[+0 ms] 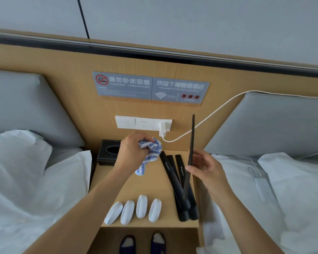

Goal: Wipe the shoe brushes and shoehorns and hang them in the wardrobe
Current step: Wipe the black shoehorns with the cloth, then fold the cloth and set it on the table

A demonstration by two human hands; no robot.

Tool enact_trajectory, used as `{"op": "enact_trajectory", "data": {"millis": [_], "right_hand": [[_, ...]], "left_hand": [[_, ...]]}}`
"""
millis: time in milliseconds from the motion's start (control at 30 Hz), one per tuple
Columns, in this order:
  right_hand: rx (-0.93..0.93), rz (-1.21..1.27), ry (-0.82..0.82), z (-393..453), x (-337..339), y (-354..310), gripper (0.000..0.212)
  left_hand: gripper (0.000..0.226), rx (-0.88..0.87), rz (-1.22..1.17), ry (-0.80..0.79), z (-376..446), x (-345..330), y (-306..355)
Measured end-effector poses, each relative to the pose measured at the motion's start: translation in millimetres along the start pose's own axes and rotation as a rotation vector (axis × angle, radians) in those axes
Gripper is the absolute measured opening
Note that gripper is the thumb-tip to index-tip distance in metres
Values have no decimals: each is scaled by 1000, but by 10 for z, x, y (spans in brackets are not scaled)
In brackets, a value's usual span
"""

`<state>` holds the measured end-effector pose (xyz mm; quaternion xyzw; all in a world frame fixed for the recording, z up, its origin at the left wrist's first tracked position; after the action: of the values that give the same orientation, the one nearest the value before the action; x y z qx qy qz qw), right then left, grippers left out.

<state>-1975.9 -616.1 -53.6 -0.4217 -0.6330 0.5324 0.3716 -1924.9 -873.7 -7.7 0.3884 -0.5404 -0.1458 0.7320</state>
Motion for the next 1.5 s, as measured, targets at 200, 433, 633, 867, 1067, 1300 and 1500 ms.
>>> {"op": "enact_trajectory", "data": {"millis": [200, 433, 633, 867, 1067, 1300, 1500], "right_hand": [[-125, -449, -84, 23, -9, 680, 48], [-344, -864, -187, 268, -57, 1566, 37], [-466, -976, -224, 625, -241, 2304, 54], [-519, -1109, -193, 1085, -534, 2916, 53], [-474, -1178, -206, 1417, -791, 3077, 53], [-439, -1284, -275, 1547, -841, 3034, 26], [-371, -1066, -407, 1469, -977, 2530, 11]], "left_hand": [[43, 163, 10, -4, -163, -113, -546], [38, 238, 26, -5, -337, -286, -922], [36, 314, 35, -55, -459, -552, -1253], [31, 393, 52, -58, -553, -702, -1599], [33, 414, 67, -56, -604, -746, -1749], [40, 419, 62, -67, -531, -743, -1767], [33, 394, 17, -67, -423, -698, -1609]]}}
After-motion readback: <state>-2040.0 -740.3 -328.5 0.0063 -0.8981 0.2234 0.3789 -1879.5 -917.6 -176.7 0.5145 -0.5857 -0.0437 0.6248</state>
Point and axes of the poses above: each hand's wrist, its own z-axis towards the middle knuckle, its own x-axis out of the back of the hand, y = z × x, the point moved 10 cm from there along z, towards the middle knuckle, and after that the axes turned 12 degrees about z, right-handed, at the moved point
